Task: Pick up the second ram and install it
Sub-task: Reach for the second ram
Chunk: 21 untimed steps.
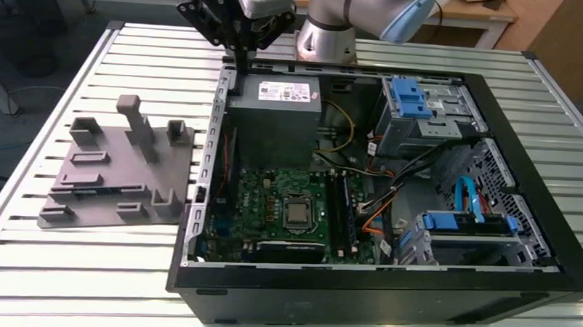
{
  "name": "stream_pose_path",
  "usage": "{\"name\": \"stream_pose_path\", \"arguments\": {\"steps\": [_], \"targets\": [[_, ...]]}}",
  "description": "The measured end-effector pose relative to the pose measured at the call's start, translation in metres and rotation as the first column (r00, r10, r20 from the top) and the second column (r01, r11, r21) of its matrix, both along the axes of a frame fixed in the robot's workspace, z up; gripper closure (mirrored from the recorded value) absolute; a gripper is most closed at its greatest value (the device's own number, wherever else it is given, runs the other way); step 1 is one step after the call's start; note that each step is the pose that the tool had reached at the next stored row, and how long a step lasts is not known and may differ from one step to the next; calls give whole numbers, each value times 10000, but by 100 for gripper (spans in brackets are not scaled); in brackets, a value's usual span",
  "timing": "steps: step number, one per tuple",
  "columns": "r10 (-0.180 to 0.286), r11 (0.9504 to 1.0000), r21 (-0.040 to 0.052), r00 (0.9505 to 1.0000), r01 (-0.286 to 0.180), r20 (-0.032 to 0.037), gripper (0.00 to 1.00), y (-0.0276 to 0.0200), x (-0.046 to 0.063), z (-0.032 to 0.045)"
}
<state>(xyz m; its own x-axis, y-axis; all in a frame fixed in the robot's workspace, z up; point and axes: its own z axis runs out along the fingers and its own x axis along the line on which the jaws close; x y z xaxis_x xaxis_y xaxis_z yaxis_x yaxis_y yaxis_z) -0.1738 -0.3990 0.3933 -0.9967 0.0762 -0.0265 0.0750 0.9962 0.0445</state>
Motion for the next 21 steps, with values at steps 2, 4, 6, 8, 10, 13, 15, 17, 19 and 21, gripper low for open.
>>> {"name": "stream_pose_path", "arguments": {"steps": [2, 4, 6, 8, 10, 13, 15, 17, 19, 21], "targets": [[1, 10000, -1, 10000, -1, 0, 93, 0, -55, 1], [0, 10000, 0, 10000, 0, 1, 93, 0, -98, 0], [-1, 10000, 0, 10000, 1, 1, 93, 0, -139, 0], [0, 10000, 0, 10000, 0, 1, 93, 0, -184, -1], [1, 10000, 0, 10000, -1, 2, 93, 0, -238, -1], [-1, 10000, -2, 10000, 1, 2, 93, 0, -337, 0], [1, 10000, 0, 10000, -1, 5, 93, 0, -415, -1], [0, 10000, 1, 10000, 0, 7, 93, 0, -480, -2], [-1, 10000, 0, 10000, 1, 6, 93, 0, -537, -2], [0, 10000, -1, 10000, 0, 5, 93, 0, -587, -1]]}}
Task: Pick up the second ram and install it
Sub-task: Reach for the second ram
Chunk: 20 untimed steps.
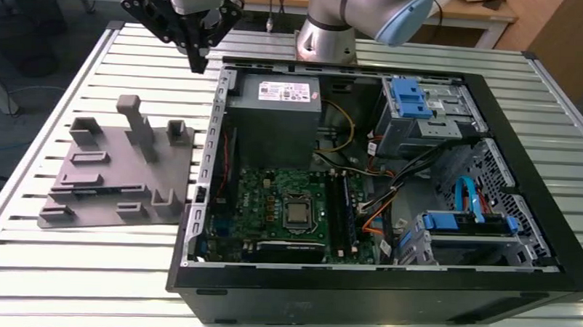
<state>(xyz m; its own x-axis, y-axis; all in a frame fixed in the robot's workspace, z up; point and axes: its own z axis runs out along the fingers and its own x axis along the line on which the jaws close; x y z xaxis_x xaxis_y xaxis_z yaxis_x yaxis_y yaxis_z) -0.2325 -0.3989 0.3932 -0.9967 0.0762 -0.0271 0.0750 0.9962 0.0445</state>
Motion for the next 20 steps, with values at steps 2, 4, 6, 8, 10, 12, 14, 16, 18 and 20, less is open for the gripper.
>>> {"name": "stream_pose_path", "arguments": {"steps": [2, 4, 6, 8, 10, 12, 14, 16, 18, 20], "targets": [[0, 10000, 1, 10000, 0, 1, 93, 0, -48, -1], [0, 10000, 1, 10000, 0, 1, 93, 0, -92, -1], [-1, 10000, 1, 10000, 1, 1, 93, 0, -136, -1], [0, 10000, 1, 10000, 0, 2, 93, 0, -186, -2], [1, 10000, 0, 10000, -1, 0, 93, 0, -237, -1], [0, 10000, 0, 10000, 0, 1, 93, 0, -296, -2], [-1, 10000, 1, 10000, 1, 1, 93, 0, -359, -2], [0, 10000, 1, 10000, 0, 2, 93, 0, -418, -3], [0, 10000, 0, 10000, 0, 1, 93, 0, -472, -3], [1, 10000, 1, 10000, -1, 2, 93, 0, -525, -4]]}}
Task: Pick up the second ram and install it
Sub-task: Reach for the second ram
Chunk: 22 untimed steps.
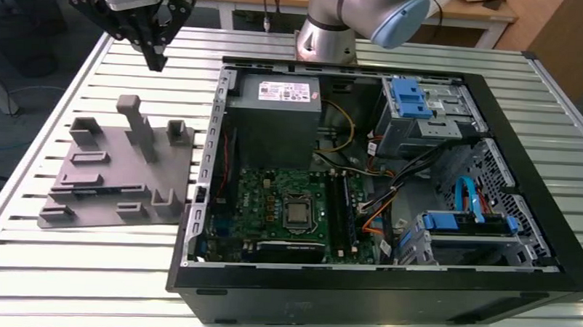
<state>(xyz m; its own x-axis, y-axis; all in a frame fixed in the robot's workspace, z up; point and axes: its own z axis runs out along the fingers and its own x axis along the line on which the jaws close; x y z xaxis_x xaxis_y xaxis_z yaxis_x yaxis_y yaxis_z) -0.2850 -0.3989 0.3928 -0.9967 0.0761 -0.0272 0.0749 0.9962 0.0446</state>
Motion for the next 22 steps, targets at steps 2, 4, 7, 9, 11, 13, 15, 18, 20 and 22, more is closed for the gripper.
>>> {"name": "stream_pose_path", "arguments": {"steps": [2, 4, 7, 9, 11, 13, 15, 18, 20, 22], "targets": [[-1, 10000, 0, 10000, 1, 0, 93, 0, -57, -1], [-1, 10000, 0, 10000, 1, 1, 93, 0, -116, -1], [0, 10000, -1, 10000, 0, -1, 93, 0, -199, -1], [-1, 10000, 0, 10000, 1, 0, 93, 0, -250, -2], [-2, 10000, 0, 10000, 2, 0, 93, 0, -300, -3], [-1, 10000, 0, 10000, 1, 0, 93, 0, -345, -4], [-1, 10000, -1, 10000, 1, -1, 93, 0, -392, -4], [0, 10000, -1, 10000, 0, 0, 93, 0, -453, -5], [-1, 10000, 0, 10000, 1, 0, 93, 0, -491, -6], [-1, 10000, 0, 10000, 1, 1, 93, 0, -532, -7]]}}
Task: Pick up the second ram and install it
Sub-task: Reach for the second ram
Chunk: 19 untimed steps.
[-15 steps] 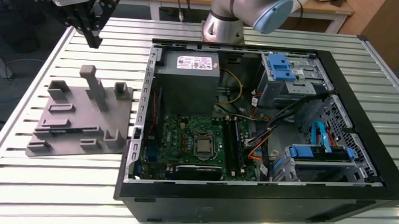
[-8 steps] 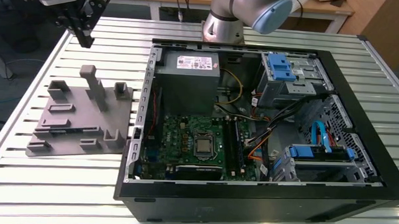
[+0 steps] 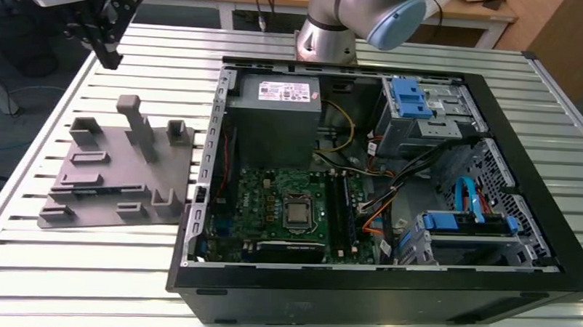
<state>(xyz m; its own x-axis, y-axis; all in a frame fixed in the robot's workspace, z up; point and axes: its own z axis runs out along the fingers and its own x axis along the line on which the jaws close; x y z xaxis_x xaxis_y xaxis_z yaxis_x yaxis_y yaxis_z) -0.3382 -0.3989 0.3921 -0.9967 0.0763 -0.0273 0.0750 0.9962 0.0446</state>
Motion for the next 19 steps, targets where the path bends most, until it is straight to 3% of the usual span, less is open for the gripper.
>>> {"name": "stream_pose_path", "arguments": {"steps": [13, 19], "targets": [[0, 10000, -1, 10000, 0, -1, 93, -11, -306, -11], [0, 10000, -1, 10000, 0, -1, 93, -135, -353, -16]]}}
